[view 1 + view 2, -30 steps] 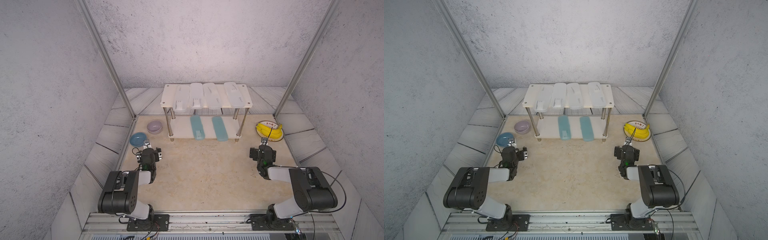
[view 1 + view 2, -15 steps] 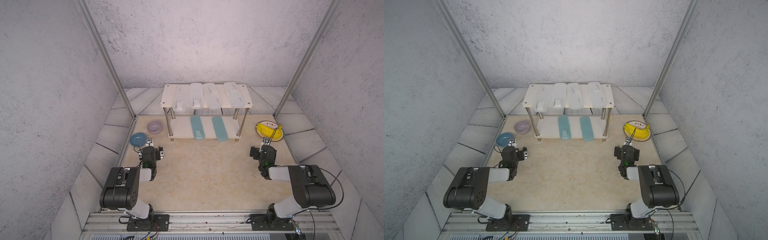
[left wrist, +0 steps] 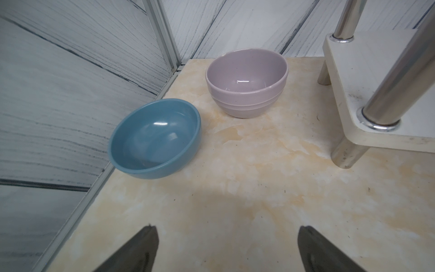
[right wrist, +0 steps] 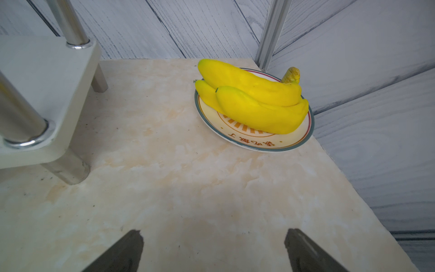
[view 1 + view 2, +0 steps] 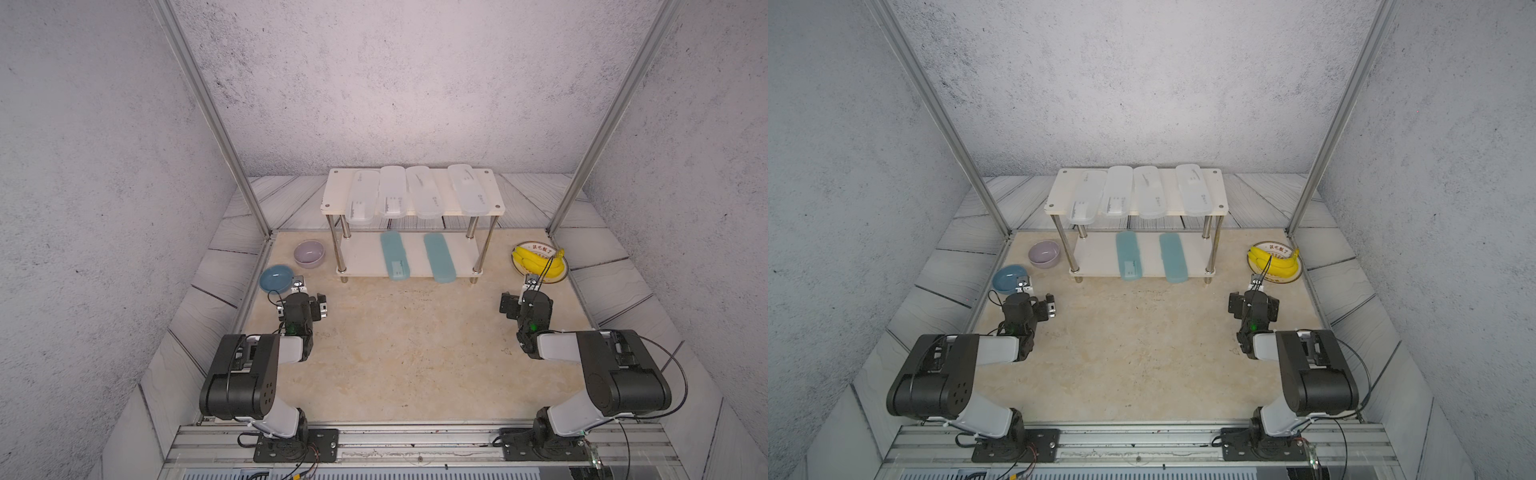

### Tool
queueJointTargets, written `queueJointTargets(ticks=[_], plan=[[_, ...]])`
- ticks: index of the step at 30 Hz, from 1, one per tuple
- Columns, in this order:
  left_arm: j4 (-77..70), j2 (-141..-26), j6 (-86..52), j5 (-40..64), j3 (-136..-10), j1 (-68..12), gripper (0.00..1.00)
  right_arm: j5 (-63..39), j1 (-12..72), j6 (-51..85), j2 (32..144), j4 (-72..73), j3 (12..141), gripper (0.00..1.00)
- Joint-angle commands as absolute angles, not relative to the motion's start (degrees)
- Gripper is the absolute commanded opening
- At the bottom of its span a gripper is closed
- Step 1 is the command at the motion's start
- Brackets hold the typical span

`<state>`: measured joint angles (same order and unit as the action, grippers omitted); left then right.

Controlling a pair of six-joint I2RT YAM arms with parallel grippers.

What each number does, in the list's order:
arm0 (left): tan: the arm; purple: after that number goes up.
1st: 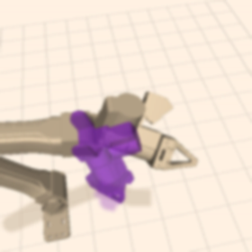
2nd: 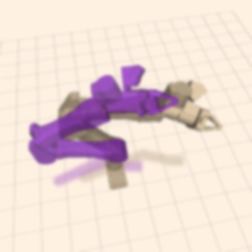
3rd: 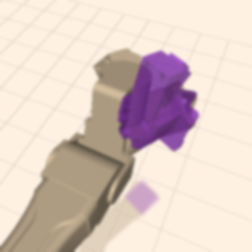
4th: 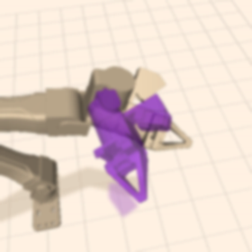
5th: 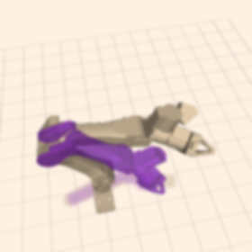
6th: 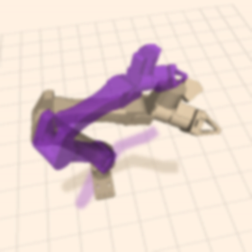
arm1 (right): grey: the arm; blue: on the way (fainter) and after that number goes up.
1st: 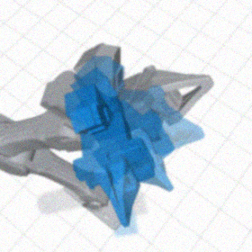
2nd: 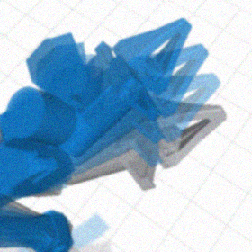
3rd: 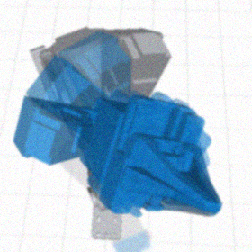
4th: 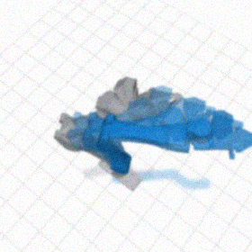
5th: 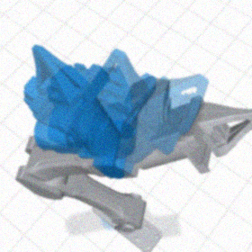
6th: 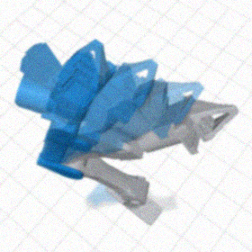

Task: Place the pencil cases on the shelf according to color
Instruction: Reset both arms

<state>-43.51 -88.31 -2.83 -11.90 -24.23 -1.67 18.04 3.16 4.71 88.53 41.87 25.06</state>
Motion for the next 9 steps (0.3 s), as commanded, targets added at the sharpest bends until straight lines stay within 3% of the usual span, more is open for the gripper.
queueJointTargets(ticks=[1, 9], plan=[[-43.16, -87.94, -2.64, -11.34, -25.71, -1.41, 0.99, 17.58, 3.13, 5.29, 87.67, 42.45, 25.59, 1.00], [-42.91, -87.67, -2.97, -9.76, -25.62, -0.64, 0.99, 17.58, 3.09, 5.35, 87.63, 42.45, 25.61, 1.00]])
